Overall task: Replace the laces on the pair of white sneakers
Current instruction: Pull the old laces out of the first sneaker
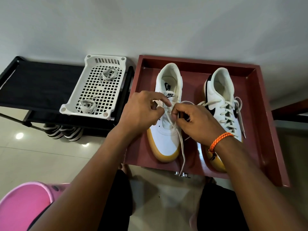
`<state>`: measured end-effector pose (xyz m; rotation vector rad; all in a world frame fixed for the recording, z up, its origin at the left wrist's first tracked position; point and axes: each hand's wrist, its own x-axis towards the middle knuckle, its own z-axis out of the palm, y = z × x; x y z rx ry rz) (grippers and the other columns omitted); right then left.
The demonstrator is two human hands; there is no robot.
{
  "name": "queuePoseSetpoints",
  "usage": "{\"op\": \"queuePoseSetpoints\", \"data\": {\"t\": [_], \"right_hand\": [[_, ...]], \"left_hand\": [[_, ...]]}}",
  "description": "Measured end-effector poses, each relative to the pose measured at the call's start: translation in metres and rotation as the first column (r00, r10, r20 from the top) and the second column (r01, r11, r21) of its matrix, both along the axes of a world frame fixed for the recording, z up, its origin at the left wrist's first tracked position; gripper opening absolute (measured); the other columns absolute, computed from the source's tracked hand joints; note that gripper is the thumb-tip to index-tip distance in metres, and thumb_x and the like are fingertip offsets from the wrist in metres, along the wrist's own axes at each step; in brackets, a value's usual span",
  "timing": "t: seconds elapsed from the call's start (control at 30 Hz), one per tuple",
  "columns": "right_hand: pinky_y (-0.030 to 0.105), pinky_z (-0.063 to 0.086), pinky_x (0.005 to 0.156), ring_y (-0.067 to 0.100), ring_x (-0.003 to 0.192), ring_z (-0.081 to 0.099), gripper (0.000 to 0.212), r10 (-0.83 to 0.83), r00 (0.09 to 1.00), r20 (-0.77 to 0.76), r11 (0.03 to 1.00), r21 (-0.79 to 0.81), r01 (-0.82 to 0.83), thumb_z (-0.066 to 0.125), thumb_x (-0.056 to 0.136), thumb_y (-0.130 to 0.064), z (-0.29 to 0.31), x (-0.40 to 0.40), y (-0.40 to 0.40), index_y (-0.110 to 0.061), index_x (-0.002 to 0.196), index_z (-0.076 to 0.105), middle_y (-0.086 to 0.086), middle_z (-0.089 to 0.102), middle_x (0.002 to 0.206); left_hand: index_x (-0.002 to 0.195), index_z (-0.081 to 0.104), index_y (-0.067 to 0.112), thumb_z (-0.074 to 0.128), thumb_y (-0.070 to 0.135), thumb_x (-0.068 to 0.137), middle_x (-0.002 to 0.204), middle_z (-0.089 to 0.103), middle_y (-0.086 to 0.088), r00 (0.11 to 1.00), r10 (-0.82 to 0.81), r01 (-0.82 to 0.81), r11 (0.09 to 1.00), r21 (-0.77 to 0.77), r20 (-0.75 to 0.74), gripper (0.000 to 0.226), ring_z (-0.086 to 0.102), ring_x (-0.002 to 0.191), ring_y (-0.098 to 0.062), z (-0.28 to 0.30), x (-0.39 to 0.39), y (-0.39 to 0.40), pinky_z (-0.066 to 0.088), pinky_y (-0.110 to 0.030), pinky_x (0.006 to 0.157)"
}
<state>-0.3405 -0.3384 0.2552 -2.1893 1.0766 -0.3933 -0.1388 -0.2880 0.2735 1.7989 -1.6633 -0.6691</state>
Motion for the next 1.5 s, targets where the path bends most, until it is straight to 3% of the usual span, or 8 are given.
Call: {"op": "queuePoseSetpoints", "data": {"t": [0.17, 0.37, 0.6, 0.73, 0.83, 1.0, 1.23, 1.5], "right_hand": [[0.035, 0.048, 0.061, 0.009, 0.068, 0.055, 0.017, -0.002, 1.000, 0.007, 1.000, -0.007, 0.002, 0.061, 0.089, -0.014, -0.001, 0.000, 0.000, -0.029, 0.084, 0.062, -0.004, 0.060, 0.075], [0.038, 0.050, 0.062, 0.009, 0.067, 0.055, 0.014, -0.010, 1.000, 0.009, 1.000, -0.015, 0.010, 0.060, 0.091, -0.018, 0.000, 0.001, 0.001, -0.031, 0.085, 0.061, -0.004, 0.061, 0.076], [0.039, 0.051, 0.059, 0.010, 0.062, 0.053, 0.018, -0.013, 1.000, 0.000, 1.000, -0.008, 0.013, 0.060, 0.089, -0.013, 0.000, 0.002, 0.002, -0.030, 0.083, 0.061, -0.003, 0.061, 0.075], [0.037, 0.050, 0.059, 0.011, 0.061, 0.055, 0.018, -0.021, 1.000, 0.008, 1.000, -0.011, 0.021, 0.060, 0.089, -0.013, 0.001, 0.003, 0.002, -0.030, 0.084, 0.060, -0.003, 0.062, 0.075], [0.034, 0.047, 0.059, 0.011, 0.061, 0.056, 0.020, -0.034, 0.999, 0.011, 0.999, -0.005, 0.035, 0.060, 0.089, -0.011, 0.000, 0.002, 0.000, -0.031, 0.085, 0.060, -0.003, 0.063, 0.075], [0.026, 0.041, 0.058, 0.011, 0.065, 0.057, 0.019, -0.038, 0.999, 0.015, 0.999, 0.007, 0.038, 0.061, 0.088, -0.008, 0.000, 0.001, 0.003, -0.027, 0.086, 0.063, -0.003, 0.063, 0.072], [0.033, 0.044, 0.058, 0.013, 0.063, 0.054, 0.018, -0.015, 1.000, 0.008, 1.000, -0.002, 0.015, 0.061, 0.085, -0.008, 0.001, 0.000, 0.000, -0.026, 0.087, 0.061, -0.001, 0.061, 0.071], [0.030, 0.045, 0.060, 0.011, 0.065, 0.057, 0.022, -0.016, 1.000, 0.020, 1.000, 0.019, 0.015, 0.062, 0.087, -0.006, 0.000, 0.001, 0.001, -0.027, 0.086, 0.063, -0.004, 0.062, 0.074]], "left_hand": [[0.092, 0.077, 0.029, 0.078, 0.032, 0.093, 0.054, 0.069, 0.004, 0.983, -0.183, 0.171, 0.956, 0.237, 0.029, 0.003, 0.063, 0.045, -0.003, -0.002, -0.011, 0.001, 0.045, -0.020, 0.060], [0.088, 0.072, 0.030, 0.074, 0.037, 0.098, 0.056, 0.064, 0.016, 0.992, -0.071, 0.061, 0.994, 0.095, 0.103, 0.012, 0.061, 0.055, -0.002, -0.010, -0.001, -0.006, 0.046, -0.030, 0.063], [0.091, 0.075, 0.031, 0.080, 0.039, 0.092, 0.059, 0.066, 0.014, 0.960, -0.237, 0.191, 0.944, 0.269, 0.151, 0.009, 0.070, 0.066, -0.002, -0.008, -0.009, -0.001, 0.046, -0.023, 0.067], [0.092, 0.071, 0.033, 0.075, 0.038, 0.096, 0.076, 0.070, 0.013, 0.953, -0.200, 0.160, 0.971, 0.179, 0.229, 0.007, 0.069, 0.080, -0.014, -0.010, -0.008, -0.002, 0.046, -0.031, 0.068], [0.091, 0.069, 0.032, 0.074, 0.036, 0.096, 0.063, 0.061, 0.014, 0.976, -0.073, 0.063, 0.997, 0.050, 0.207, 0.008, 0.066, 0.071, -0.017, -0.012, 0.005, -0.004, 0.052, -0.036, 0.067], [0.098, 0.070, 0.034, 0.071, 0.023, 0.096, 0.052, 0.050, 0.011, 0.982, 0.053, -0.039, 0.996, -0.080, 0.181, 0.011, 0.052, 0.055, -0.009, -0.011, 0.016, -0.005, 0.033, -0.029, 0.057], [0.095, 0.076, 0.029, 0.080, 0.029, 0.093, 0.056, 0.061, 0.021, 0.967, -0.246, 0.226, 0.949, 0.222, 0.066, 0.005, 0.059, 0.057, 0.004, -0.013, -0.008, -0.003, 0.039, -0.022, 0.063], [0.088, 0.068, 0.034, 0.075, 0.025, 0.095, 0.052, 0.055, 0.023, 0.992, 0.092, -0.094, 0.995, 0.019, 0.091, 0.013, 0.047, 0.048, -0.007, -0.008, 0.015, -0.005, 0.032, -0.028, 0.060]]}}
